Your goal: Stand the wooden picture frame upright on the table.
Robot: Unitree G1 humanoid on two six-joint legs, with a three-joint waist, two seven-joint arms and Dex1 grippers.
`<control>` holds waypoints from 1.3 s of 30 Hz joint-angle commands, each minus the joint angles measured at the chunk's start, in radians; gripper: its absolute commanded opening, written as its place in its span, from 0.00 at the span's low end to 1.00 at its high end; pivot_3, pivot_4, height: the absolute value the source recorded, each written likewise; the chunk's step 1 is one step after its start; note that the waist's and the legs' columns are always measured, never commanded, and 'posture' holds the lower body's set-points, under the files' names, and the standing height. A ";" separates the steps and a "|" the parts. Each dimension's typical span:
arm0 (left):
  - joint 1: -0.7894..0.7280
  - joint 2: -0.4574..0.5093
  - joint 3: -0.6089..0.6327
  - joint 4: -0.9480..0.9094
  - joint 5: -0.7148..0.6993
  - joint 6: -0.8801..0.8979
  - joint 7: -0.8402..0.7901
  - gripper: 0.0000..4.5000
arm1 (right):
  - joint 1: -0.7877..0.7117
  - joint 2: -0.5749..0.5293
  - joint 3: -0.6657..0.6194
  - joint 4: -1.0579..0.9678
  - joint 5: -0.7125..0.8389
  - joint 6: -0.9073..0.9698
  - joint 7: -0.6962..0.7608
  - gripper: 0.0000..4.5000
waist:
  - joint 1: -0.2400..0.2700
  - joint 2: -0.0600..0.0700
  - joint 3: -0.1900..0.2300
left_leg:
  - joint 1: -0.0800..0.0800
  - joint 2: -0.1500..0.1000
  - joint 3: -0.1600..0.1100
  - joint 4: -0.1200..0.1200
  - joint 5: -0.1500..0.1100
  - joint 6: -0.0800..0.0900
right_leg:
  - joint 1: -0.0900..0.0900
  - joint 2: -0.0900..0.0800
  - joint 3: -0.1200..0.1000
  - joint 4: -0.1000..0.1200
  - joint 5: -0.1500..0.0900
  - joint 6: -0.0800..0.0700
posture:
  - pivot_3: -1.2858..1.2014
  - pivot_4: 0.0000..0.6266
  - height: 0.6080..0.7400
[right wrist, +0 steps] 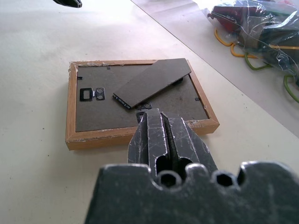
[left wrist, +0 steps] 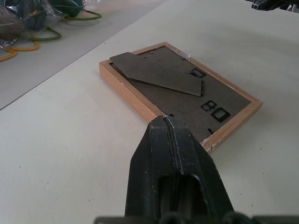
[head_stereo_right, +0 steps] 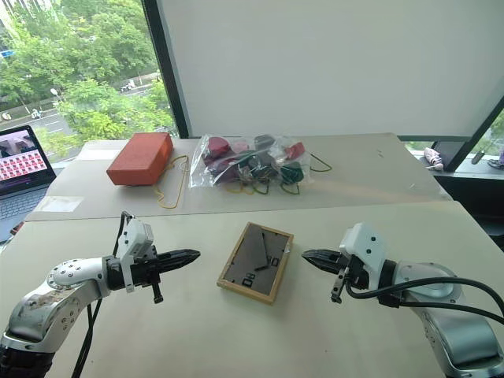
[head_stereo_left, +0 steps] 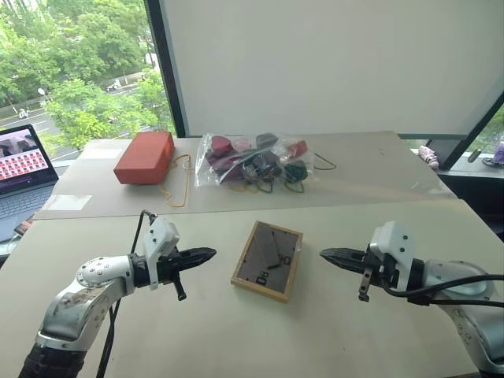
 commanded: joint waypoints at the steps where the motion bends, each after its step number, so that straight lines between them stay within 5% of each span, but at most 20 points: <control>1: -0.015 0.001 0.010 -0.021 -0.002 0.006 0.008 0.00 | -0.003 -0.002 0.019 -0.012 -0.013 -0.004 -0.024 0.00 | 0.000 0.000 0.000 | 0.000 0.000 0.000 0.000 0.000 0.000 | 0.000 0.000 0.000 0.000 0.000 0.000 | 0.52 0.24 1.00; 9: -0.091 -0.077 -0.170 0.217 0.285 -0.154 0.120 0.00 | -0.022 0.016 0.207 0.054 -0.181 0.164 -0.199 0.00 | 0.001 0.000 0.000 | 0.000 -0.001 0.000 0.001 0.000 0.000 | 0.000 0.000 0.000 0.000 0.000 0.000 | 0.52 0.24 1.00; 18: -0.108 -0.132 -0.336 0.251 0.378 -0.232 0.026 0.00 | -0.176 0.154 0.414 0.098 -0.339 0.264 -0.357 0.00 | 0.004 0.000 0.000 | 0.000 -0.001 0.000 0.001 0.000 -0.001 | 0.000 0.000 0.000 0.001 0.000 0.000 | 0.52 0.24 1.00; 32: 0.042 0.006 -0.272 0.092 0.309 -0.149 -0.081 0.00 | -0.276 0.237 0.529 0.141 -0.405 0.298 -0.349 0.00 | -0.006 0.001 -0.001 | 0.000 0.000 0.000 0.000 0.000 0.001 | -0.001 0.000 0.000 0.002 0.000 0.000 | 0.52 0.24 1.00; 39: 0.069 0.037 -0.189 0.142 0.372 -0.351 -0.031 0.00 | -0.206 0.187 0.487 0.105 -0.400 0.315 -0.329 0.00 | -0.006 0.001 -0.001 | 0.001 0.000 0.000 0.000 0.000 0.001 | -0.001 0.000 0.000 0.001 0.000 -0.001 | 0.52 0.24 1.00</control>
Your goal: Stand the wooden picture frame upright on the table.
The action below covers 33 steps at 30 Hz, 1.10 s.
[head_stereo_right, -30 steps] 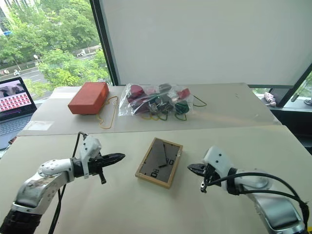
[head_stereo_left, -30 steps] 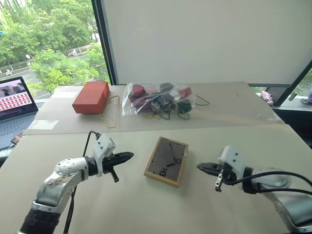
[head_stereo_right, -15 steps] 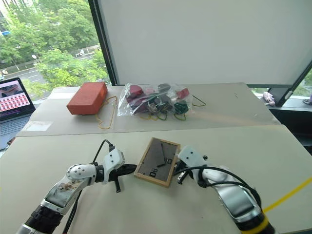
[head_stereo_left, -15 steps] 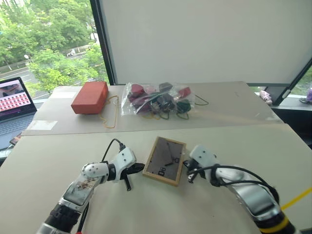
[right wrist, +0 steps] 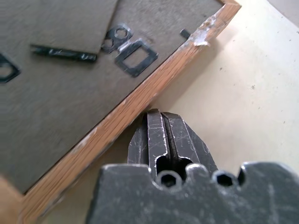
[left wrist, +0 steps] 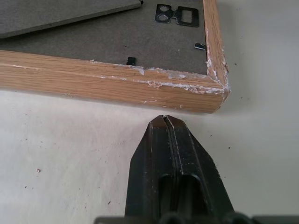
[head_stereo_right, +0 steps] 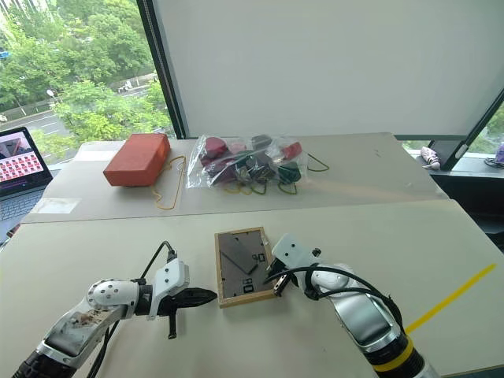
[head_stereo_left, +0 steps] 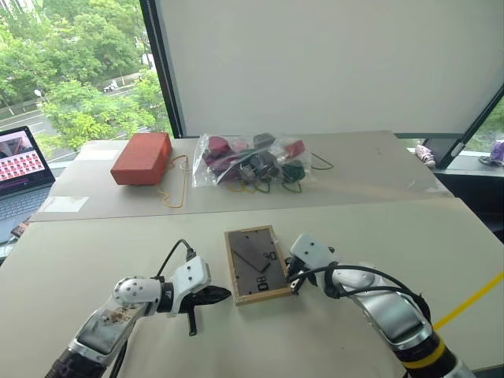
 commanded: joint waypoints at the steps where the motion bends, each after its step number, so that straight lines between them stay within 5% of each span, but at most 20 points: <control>1: 0.036 0.031 0.091 0.041 0.052 -0.176 0.031 0.00 | 0.040 -0.037 -0.030 -0.036 0.006 0.015 0.019 0.00 | 0.001 0.000 0.000 | 0.000 0.000 0.000 0.000 0.000 0.000 | 0.000 0.000 0.000 0.000 0.000 0.000 | 0.52 0.24 1.00; 3: 0.051 0.047 0.112 0.090 0.103 -0.387 0.031 0.00 | 0.050 -0.044 -0.036 -0.044 0.012 0.014 0.027 0.00 | 0.003 0.000 0.000 | 0.000 0.000 0.000 0.000 0.000 0.000 | 0.000 0.000 0.000 0.000 0.000 0.000 | 0.52 0.24 1.00; 8: -0.026 0.111 0.082 0.386 0.414 -1.112 0.167 0.42 | 0.060 -0.045 -0.048 -0.052 0.034 0.013 0.048 0.00 | 0.012 0.000 0.000 | 0.000 0.000 0.001 0.000 0.000 0.000 | 0.000 0.000 0.000 -0.002 0.000 0.000 | 0.52 0.24 1.00; 12: -0.178 0.045 0.094 0.609 0.764 -1.507 0.463 0.71 | 0.054 -0.039 -0.051 -0.059 0.046 0.025 0.059 0.00 | 0.019 0.000 0.000 | 0.000 -0.001 0.001 0.000 0.001 -0.001 | 0.001 -0.001 -0.001 -0.002 0.000 0.000 | 0.52 0.24 1.00; 16: -0.277 0.004 0.036 0.732 1.099 -1.591 0.766 0.71 | 0.058 -0.035 -0.053 -0.087 0.063 0.057 0.068 0.00 | 0.014 0.000 0.000 | 0.000 -0.001 0.001 0.000 0.000 -0.001 | 0.000 -0.001 -0.001 0.000 0.000 0.000 | 0.52 0.24 1.00; 21: -0.375 -0.023 -0.102 0.812 1.317 -1.572 1.024 0.71 | 0.064 -0.027 -0.043 -0.122 0.080 0.097 0.071 0.00 | 0.017 0.001 -0.003 | 0.000 -0.001 0.001 0.000 0.000 -0.001 | 0.002 -0.001 -0.001 0.001 0.001 0.002 | 0.52 0.24 1.00; 33: -0.463 -0.029 -0.287 0.871 1.375 -1.544 1.251 0.71 | 0.029 0.023 -0.024 -0.135 0.087 0.153 0.042 0.00 | 0.020 0.004 -0.007 | 0.001 -0.001 0.001 0.001 0.001 -0.001 | 0.003 -0.001 -0.001 0.002 0.001 0.002 | 0.52 0.24 1.00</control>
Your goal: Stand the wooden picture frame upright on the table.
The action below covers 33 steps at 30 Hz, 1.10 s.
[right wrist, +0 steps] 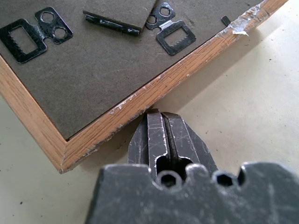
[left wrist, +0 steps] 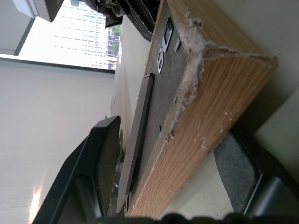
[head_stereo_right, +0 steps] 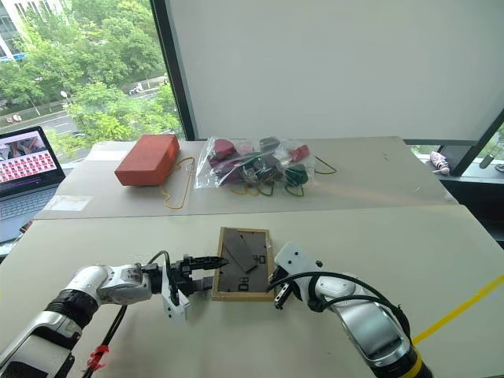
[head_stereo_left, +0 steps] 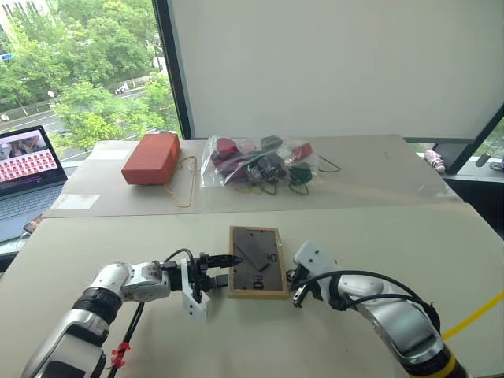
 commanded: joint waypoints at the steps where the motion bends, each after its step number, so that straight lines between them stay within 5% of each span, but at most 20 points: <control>1: 0.015 0.004 -0.078 0.012 0.021 0.002 0.011 0.71 | -0.015 0.008 0.004 -0.027 0.018 0.009 0.000 0.00 | -0.001 0.000 0.000 | 0.000 0.000 0.000 0.000 0.000 0.000 | 0.000 0.000 0.000 0.000 0.000 0.000 | 0.52 0.24 1.00; 5: 0.022 0.028 -0.098 0.006 -0.006 -0.013 0.007 0.71 | -0.015 0.006 0.002 -0.025 0.017 0.010 -0.001 0.00 | -0.006 0.000 0.000 | 0.000 0.000 0.000 0.000 0.000 0.000 | -0.001 0.000 0.000 0.000 0.000 0.000 | 0.52 0.24 1.00; 12: 0.020 0.042 -0.131 0.013 -0.021 0.003 -0.010 0.26 | -0.027 0.004 -0.015 -0.022 0.025 0.012 0.002 0.00 | -0.012 0.001 -0.001 | 0.000 0.000 0.000 -0.001 0.000 0.000 | -0.001 0.000 0.000 0.000 0.000 0.000 | 0.52 0.24 1.00; 20: 0.033 0.045 -0.141 -0.008 -0.047 0.031 -0.018 0.25 | -0.101 -0.088 -0.227 0.057 0.106 -0.002 0.061 0.00 | -0.008 0.001 -0.001 | 0.000 -0.001 0.000 0.000 0.000 0.000 | 0.000 -0.001 0.000 0.000 0.000 0.001 | 0.52 0.24 1.00; 24: 0.038 0.046 -0.143 -0.017 -0.067 0.030 -0.027 0.25 | -0.252 -0.045 -0.293 0.093 0.234 0.068 0.111 0.26 | -0.015 0.002 -0.001 | 0.000 0.000 0.000 0.000 0.000 0.000 | -0.001 0.000 0.000 -0.001 0.000 0.001 | 0.52 0.24 1.00; 33: 0.038 0.035 -0.153 -0.035 -0.088 0.037 -0.040 0.25 | -0.556 0.136 -0.200 0.423 0.387 0.209 0.218 0.93 | -0.011 0.003 -0.002 | 0.001 -0.001 0.000 0.000 0.000 0.000 | -0.001 -0.001 0.000 0.003 0.000 0.001 | 0.52 0.24 1.00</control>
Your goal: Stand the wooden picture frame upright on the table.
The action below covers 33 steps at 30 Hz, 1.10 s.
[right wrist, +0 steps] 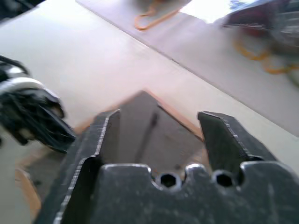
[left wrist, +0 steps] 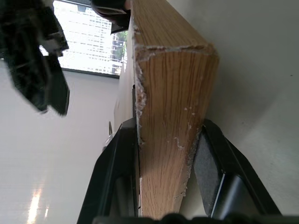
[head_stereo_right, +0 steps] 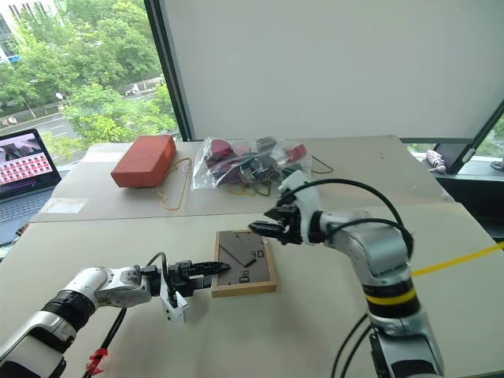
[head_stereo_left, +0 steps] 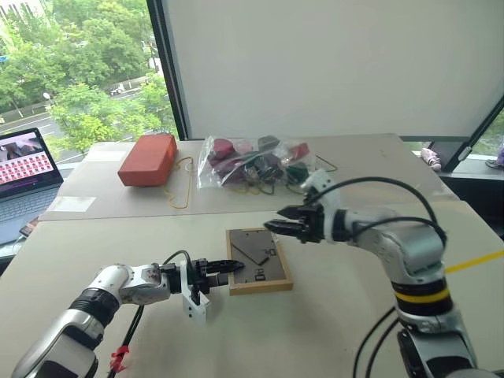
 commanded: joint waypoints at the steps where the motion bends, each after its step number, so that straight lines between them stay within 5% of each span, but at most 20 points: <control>1: 0.031 -0.012 -0.059 0.011 0.017 -0.005 -0.046 0.25 | -0.092 0.024 0.055 0.165 0.040 0.005 0.087 0.99 | 0.000 0.000 0.000 | 0.000 0.000 0.000 0.000 0.000 0.000 | 0.000 0.000 0.000 0.000 0.000 0.000 | 0.52 0.24 1.00; 11: 0.047 -0.014 -0.053 -0.008 -0.008 0.001 -0.063 0.25 | -0.158 0.046 0.245 0.461 0.005 -0.094 0.331 0.99 | -0.005 0.002 -0.001 | 0.000 -0.001 0.000 0.000 0.000 0.000 | -0.001 -0.001 0.000 0.000 0.000 0.000 | 0.52 0.24 1.00; 18: 0.073 -0.009 -0.045 -0.029 -0.036 0.019 -0.085 0.25 | -0.176 0.094 0.070 0.352 0.143 -0.021 0.334 0.99 | -0.007 0.002 -0.001 | -0.001 -0.001 0.000 0.000 0.000 0.000 | -0.003 -0.001 0.000 0.001 0.000 0.000 | 0.52 0.24 1.00; 33: 0.082 -0.009 -0.043 -0.032 -0.056 0.032 -0.105 0.25 | 0.027 -0.177 0.085 0.153 0.007 -0.066 0.196 0.99 | -0.003 0.002 -0.001 | -0.003 -0.001 0.000 0.000 0.000 0.000 | -0.003 -0.002 -0.001 0.001 0.000 0.000 | 0.52 0.24 1.00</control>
